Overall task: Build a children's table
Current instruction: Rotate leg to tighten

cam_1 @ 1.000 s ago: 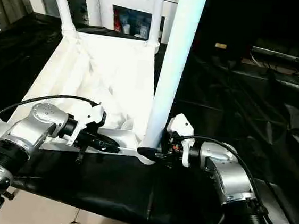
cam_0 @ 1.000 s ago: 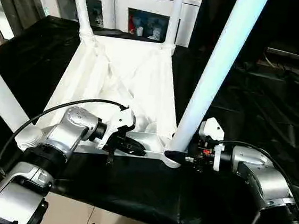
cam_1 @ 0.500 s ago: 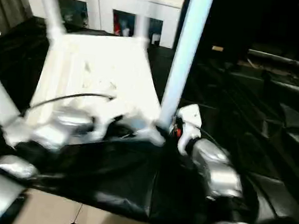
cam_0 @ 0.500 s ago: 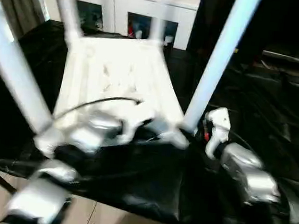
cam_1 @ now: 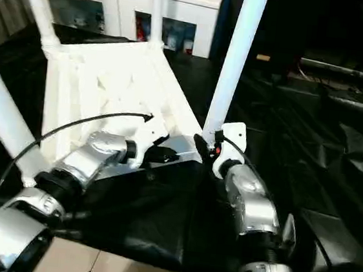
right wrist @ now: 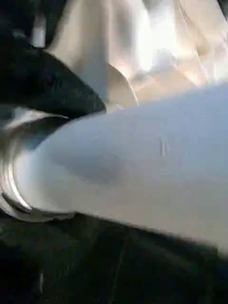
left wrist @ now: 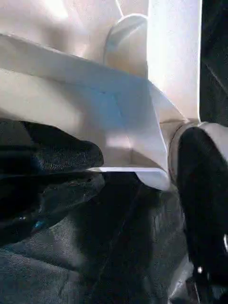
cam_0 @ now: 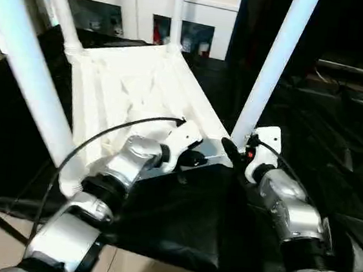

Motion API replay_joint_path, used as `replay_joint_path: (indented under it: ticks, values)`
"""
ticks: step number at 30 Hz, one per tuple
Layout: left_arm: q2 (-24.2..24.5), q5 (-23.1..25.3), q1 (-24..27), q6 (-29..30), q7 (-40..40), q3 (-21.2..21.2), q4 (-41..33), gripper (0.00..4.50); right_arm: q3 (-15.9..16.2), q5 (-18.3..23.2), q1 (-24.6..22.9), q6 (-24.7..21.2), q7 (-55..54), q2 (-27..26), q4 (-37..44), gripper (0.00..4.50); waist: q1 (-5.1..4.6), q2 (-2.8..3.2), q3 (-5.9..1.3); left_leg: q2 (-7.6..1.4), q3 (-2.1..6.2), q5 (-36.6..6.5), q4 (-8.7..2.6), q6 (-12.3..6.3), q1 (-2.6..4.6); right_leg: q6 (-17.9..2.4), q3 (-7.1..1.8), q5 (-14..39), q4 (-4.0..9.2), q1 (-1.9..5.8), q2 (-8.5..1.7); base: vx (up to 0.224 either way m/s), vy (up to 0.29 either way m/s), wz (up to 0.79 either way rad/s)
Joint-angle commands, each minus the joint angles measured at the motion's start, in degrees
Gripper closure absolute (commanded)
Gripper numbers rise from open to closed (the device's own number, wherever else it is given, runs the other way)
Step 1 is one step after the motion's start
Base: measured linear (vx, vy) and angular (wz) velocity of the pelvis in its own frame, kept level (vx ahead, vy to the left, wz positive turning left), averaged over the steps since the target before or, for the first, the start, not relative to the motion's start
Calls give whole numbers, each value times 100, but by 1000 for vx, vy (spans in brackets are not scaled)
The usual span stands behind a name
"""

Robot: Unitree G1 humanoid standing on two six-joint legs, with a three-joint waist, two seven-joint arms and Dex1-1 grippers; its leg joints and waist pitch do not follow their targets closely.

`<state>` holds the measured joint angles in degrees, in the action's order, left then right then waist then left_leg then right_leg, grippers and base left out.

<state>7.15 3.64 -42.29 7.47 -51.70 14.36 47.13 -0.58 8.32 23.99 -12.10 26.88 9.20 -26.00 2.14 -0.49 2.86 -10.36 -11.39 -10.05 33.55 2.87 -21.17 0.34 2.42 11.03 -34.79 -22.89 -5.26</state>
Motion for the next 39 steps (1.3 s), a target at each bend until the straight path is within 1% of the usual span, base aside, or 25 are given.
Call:
replay_joint_path:
  ticks: [1,2,3,4,5,6,7,9,10,11,12,13,14,16,18,19,23,24,25,26,27,29,34,36,39]
  values:
    - [21,-142,44,-282,-307,84,-157,450,648,-82,-78,59,746,26,45,121,13,-118,-327,-230,122,-1397,-400,-348,10,-1052,-199,1559,510,220,-301,0,0,0]
    - [151,-188,91,-326,-586,111,-253,450,756,-112,-109,148,1057,215,106,121,13,-117,-326,-234,121,-1381,-397,-355,13,-1063,-200,1539,504,222,-305,0,0,0]
    - [168,-195,97,-335,-626,115,-266,450,765,-110,-113,155,1096,238,117,121,14,-116,-337,-240,120,-1298,-385,-388,5,-1099,-201,1415,484,242,-309,0,0,0]
    - [287,-240,142,-396,-897,138,-352,450,828,-96,-145,205,1364,394,193,121,17,-110,-337,-248,120,-1262,-386,-411,7,-1131,-201,1332,478,240,-311,0,0,0]
    - [441,-316,207,-438,-1271,164,-474,450,873,-25,-186,207,1718,580,322,121,11,-112,-342,-253,113,-1176,-378,-463,4,-1200,-201,1130,456,244,-301,0,0,0]
    - [476,-336,223,-439,-1357,169,-505,450,878,-1,-195,196,1799,621,356,121,14,-108,-347,-247,107,-1131,-368,-489,7,-1246,-202,1014,440,251,-296,0,0,0]
    - [551,-370,253,-429,-1527,180,-562,450,877,63,-210,163,1967,700,429,121,16,-100,-359,-254,90,-960,-352,-598,22,-1409,-204,626,401,246,-289,0,0,0]
    - [768,-415,331,-442,-1946,222,-671,450,862,230,-255,141,2412,923,598,121,27,-94,-363,-258,89,-870,-342,-660,16,-1530,-194,441,369,267,-287,0,0,0]
    - [768,-415,331,-442,-1946,222,-671,450,862,230,-255,141,2412,923,598,121,27,-85,-355,-275,87,-860,-348,-681,20,-1571,-194,393,363,257,-286,0,0,0]
    - [872,-444,364,-449,-2152,231,-711,450,855,291,-277,150,2660,1036,651,121,27,-72,-353,-279,90,-872,-350,-672,25,-1587,-192,393,363,258,-286,0,0,0]
    - [881,-446,367,-445,-2168,232,-716,450,856,293,-278,155,2676,1044,654,121,40,-62,-358,-287,87,-902,-347,-661,44,-1612,-190,399,359,248,-286,0,0,0]
    - [1059,-529,420,-353,-2522,230,-818,450,875,352,-315,226,3033,1229,697,121,64,-53,-348,-303,84,-956,-354,-610,54,-1662,-188,435,354,242,-285,0,0,0]
    - [1071,-537,423,-344,-2550,228,-826,450,877,359,-317,228,3062,1243,699,121,80,-51,-349,-308,83,-967,-352,-592,55,-1668,-185,429,346,248,-280,0,0,0]
    - [1250,-623,477,-207,-2909,250,-961,450,968,391,-357,265,3399,1424,742,121,110,-38,-343,-330,78,-1019,-357,-545,64,-1695,-184,424,331,234,-280,0,0,0]
    - [1283,-654,484,-177,-2972,248,-988,450,1001,382,-370,277,3479,1461,760,121,126,-44,-341,-324,69,-1046,-355,-507,66,-1692,-191,428,330,225,-285,0,0,0]
    - [1309,-680,486,-156,-3026,240,-1010,450,1034,373,-380,266,3558,1489,774,121,133,-50,-335,-315,69,-1156,-359,-451,69,-1673,-192,588,349,220,-295,0,0,0]
    - [1320,-701,469,-140,-3059,211,-1022,450,1109,337,-390,253,3637,1497,780,121,127,-62,-330,-304,85,-1250,-367,-351,53,-1567,-202,858,375,229,-314,0,0,0]
    - [1316,-702,460,-149,-3046,201,-1018,450,1123,332,-389,245,3638,1488,777,138,126,-62,-330,-305,87,-1244,-368,-343,52,-1555,-202,869,377,228,-315,0,0,0]
    - [1316,-702,460,-149,-3046,201,-1018,450,1123,332,-389,245,3638,1488,777,148,123,-66,-341,-300,86,-1152,-360,-353,51,-1554,-202,741,364,233,-309,0,0,0]
    - [1318,-707,458,-155,-3055,207,-1024,450,1119,372,-380,195,3660,1469,778,148,123,-66,-341,-300,86,-1152,-360,-353,51,-1554,-202,741,364,233,-309,0,0,0]
    - [1317,-707,457,-158,-3056,208,-1024,450,1117,382,-377,182,3667,1464,778,158,125,-67,-348,-295,81,-1034,-349,-407,42,-1584,-200,551,344,243,-304,0,0,0]
    - [1315,-714,460,-144,-3062,210,-1033,450,1120,393,-376,165,3681,1462,784,173,129,-61,-352,-296,80,-952,-341,-452,40,-1619,-193,426,330,244,-301,0,0,0]
    - [1317,-705,461,-125,-3043,191,-1058,450,1142,422,-401,112,3777,1482,824,180,136,-59,-354,-301,77,-980,-338,-460,49,-1643,-187,464,330,245,-299,0,0,0]
    - [1299,-679,446,-146,-2918,165,-1025,450,1144,435,-419,79,3783,1466,835,181,139,-64,-361,-302,78,-943,-335,-466,46,-1647,-186,431,321,250,-299,0,0,0]
    - [1175,-597,402,-196,-2488,90,-891,450,1041,448,-473,9,3525,1356,834,181,144,-68,-363,-301,74,-927,-328,-465,52,-1662,-191,393,325,242,-303,0,0,0]
